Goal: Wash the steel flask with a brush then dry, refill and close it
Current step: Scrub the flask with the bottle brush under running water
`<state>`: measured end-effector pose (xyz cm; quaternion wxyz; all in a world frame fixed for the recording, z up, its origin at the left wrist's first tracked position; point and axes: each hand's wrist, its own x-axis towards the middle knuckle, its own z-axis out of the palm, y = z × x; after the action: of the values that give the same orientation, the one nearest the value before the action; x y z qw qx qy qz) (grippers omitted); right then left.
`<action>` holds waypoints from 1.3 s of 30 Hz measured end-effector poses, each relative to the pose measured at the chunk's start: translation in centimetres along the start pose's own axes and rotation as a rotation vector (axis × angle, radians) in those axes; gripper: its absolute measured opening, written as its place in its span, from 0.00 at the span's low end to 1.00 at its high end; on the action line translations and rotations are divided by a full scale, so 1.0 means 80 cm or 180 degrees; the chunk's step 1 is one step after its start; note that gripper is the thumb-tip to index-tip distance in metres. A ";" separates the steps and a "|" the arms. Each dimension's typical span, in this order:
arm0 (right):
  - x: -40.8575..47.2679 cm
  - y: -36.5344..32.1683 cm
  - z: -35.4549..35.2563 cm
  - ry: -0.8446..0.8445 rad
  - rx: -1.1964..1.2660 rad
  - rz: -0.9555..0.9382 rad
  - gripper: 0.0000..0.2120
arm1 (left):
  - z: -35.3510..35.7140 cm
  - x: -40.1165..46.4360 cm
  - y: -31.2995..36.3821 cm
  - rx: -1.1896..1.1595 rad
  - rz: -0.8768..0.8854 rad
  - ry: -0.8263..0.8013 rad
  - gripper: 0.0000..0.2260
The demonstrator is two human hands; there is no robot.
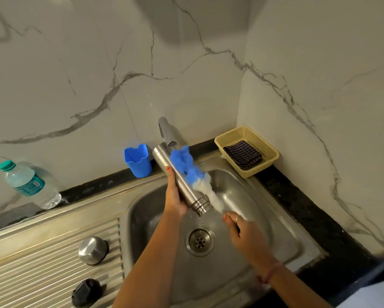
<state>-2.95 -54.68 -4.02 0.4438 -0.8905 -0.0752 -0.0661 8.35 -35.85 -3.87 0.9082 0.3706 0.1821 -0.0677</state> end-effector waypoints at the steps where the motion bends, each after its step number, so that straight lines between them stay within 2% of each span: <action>1: -0.016 0.011 -0.003 -0.0026 -0.0011 0.0020 0.11 | -0.002 0.004 0.004 -0.0025 0.0007 0.0036 0.33; 4: -0.054 0.032 -0.015 -0.0209 -0.0123 0.0088 0.11 | -0.011 0.016 0.011 0.0006 -0.0081 0.0344 0.39; 7: -0.038 0.023 -0.014 -0.0180 -0.0035 0.0168 0.12 | -0.007 0.019 0.008 0.0029 -0.0131 0.0309 0.42; 10: 0.009 0.001 -0.002 0.0003 -0.0001 0.0086 0.15 | 0.010 0.007 0.005 0.0109 -0.0037 0.0053 0.35; 13: 0.035 -0.012 0.006 0.0032 0.0141 0.0146 0.13 | 0.018 0.002 0.003 0.0171 -0.0017 0.0044 0.31; 15: 0.022 -0.009 0.002 -0.0038 0.0150 0.0121 0.11 | 0.017 0.002 0.005 0.0179 0.0022 0.0048 0.32; 18: -0.031 0.014 -0.013 -0.0201 0.0061 0.0237 0.11 | 0.005 0.013 0.012 0.0125 -0.0053 0.0110 0.39; 22: -0.054 0.023 -0.019 -0.0271 0.0067 0.0424 0.09 | -0.004 0.018 0.017 -0.0018 -0.0120 0.0268 0.37; 24: -0.030 0.006 -0.016 -0.0237 0.0108 0.0391 0.07 | 0.001 0.010 0.016 -0.0025 -0.0118 0.0150 0.39; 32: 0.093 -0.056 -0.008 -0.0240 -0.0029 0.0274 0.12 | 0.008 -0.011 0.000 0.0271 -0.0201 0.0029 0.31; 39: -0.007 -0.023 -0.019 -0.0345 -0.0560 0.0056 0.14 | -0.014 -0.007 0.011 0.0066 -0.0096 -0.0063 0.29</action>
<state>-3.92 -54.81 -1.80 0.3597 -0.9290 -0.0851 -0.0204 7.73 -34.45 -3.81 0.9049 0.3766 0.1780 -0.0869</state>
